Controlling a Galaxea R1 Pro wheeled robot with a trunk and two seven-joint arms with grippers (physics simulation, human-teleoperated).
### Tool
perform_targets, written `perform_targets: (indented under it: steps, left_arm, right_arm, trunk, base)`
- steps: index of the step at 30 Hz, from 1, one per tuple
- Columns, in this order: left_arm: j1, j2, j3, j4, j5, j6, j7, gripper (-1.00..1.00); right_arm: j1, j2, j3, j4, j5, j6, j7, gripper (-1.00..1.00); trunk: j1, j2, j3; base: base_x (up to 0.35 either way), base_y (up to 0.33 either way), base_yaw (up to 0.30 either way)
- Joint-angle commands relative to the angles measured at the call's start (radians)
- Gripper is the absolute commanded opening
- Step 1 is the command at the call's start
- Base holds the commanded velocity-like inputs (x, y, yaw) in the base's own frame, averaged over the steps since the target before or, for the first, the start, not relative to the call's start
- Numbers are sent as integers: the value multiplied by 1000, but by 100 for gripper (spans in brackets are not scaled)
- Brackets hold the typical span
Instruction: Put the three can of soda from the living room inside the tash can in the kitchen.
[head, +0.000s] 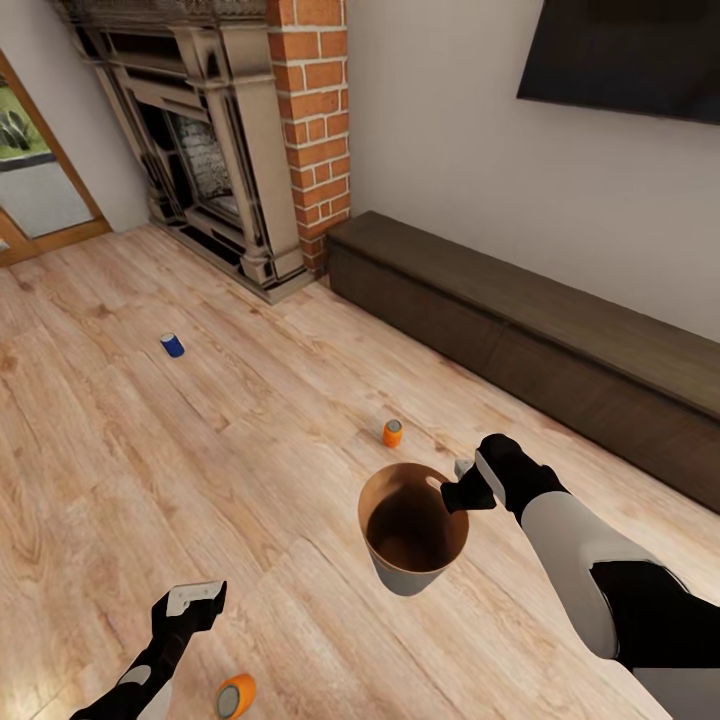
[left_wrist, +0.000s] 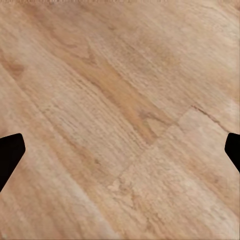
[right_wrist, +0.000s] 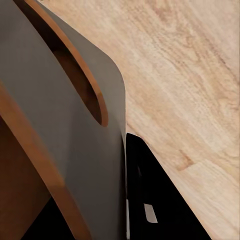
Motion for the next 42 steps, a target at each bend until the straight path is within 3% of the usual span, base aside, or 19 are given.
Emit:
perform_targets:
  steps: [1, 42]
  left_arm:
    - [0, 0, 0, 0, 0, 0, 0, 100]
    - [0, 0, 1, 0, 2, 0, -1, 100]
  right_arm:
    - [0, 0, -3, 0, -28, 3, 5, -100]
    - [0, 2, -3, 0, -35, 3, 6, -100]
  trunk:
    - [4, -7, -1]
    - [161, -294, -70]
  base:
    - [0, 0, 0]
    - [0, 0, 0]
